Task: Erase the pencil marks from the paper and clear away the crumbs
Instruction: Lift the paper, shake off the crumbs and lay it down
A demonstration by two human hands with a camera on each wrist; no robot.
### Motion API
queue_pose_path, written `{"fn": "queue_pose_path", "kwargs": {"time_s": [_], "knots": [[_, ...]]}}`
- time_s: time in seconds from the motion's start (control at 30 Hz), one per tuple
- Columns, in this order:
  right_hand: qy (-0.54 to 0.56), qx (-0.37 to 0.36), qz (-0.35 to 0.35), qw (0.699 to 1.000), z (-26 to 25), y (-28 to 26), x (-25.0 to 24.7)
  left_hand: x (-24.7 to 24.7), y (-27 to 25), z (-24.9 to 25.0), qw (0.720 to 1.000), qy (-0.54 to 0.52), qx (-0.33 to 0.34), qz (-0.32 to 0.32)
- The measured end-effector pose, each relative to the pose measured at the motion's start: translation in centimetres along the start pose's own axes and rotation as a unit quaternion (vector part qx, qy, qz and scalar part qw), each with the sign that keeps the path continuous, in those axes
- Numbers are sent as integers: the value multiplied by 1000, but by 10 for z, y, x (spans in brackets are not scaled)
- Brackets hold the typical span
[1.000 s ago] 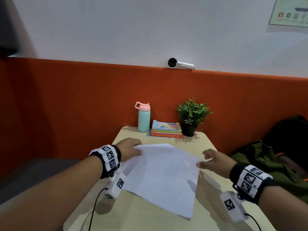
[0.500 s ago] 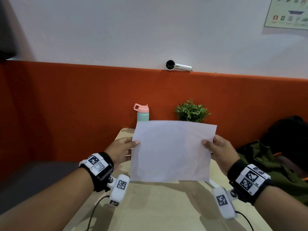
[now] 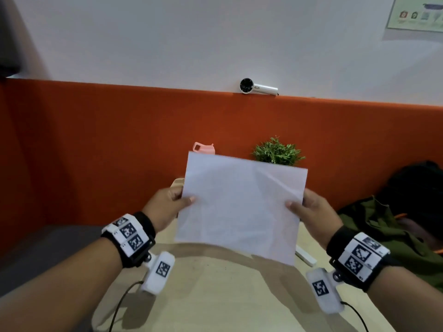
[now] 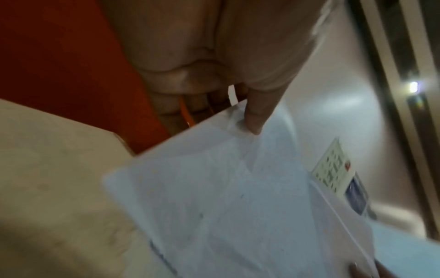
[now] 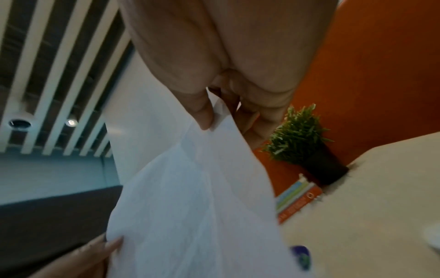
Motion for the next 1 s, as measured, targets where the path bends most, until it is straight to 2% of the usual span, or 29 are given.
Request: {"fn": "queue_pose_path", "kwargs": {"time_s": [0.07,0.1,0.17,0.23,0.3,0.4,0.53,0.63,0.7,0.77,0.83,0.9,0.97,1.0], "knots": [[11,-34,14,999,-12,4,-5,-2,2,7,1000,-18,12,17],[-5,-37,13,999,-13,5,-6,-3,2,4,1000,-1,-9,5],[-77,-6,-33,996,-5,3,-4,-7,-3,-8,991,85,-86,-49],[-168,36,-106,979,7,-1,0,-13,-7,-21,972,171,-133,-92],[-215,60,-133,966,11,-1,1,-17,-5,-23,965,199,-143,-90],[-238,103,-122,958,5,8,-3,-17,1,-20,964,198,-165,-61],[-203,194,-107,954,14,19,-4,-16,24,-28,946,255,-197,-38],[-45,260,-62,963,24,25,-4,-12,41,-31,935,298,-191,-19],[51,274,-44,959,24,29,-5,-5,51,-33,931,312,-188,6],[59,261,-56,962,23,35,-6,4,61,-37,934,304,-187,32],[25,248,-75,965,27,42,-7,11,73,-44,938,289,-186,35],[-42,247,-94,963,37,50,-8,17,81,-47,931,310,-193,13],[-222,210,-130,943,42,53,-12,21,86,-49,904,379,-195,-29],[-331,186,-153,913,43,52,-16,22,89,-51,878,437,-188,-61]]}}
Point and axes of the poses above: each hand's wrist, its own y-axis towards the middle knuckle, its own x-axis out of the palm, z = x × y, the point moved 1 cm from there along y, towards the middle knuckle, and after that the axes turned 12 degrees about -y, right-handed, at the moved point
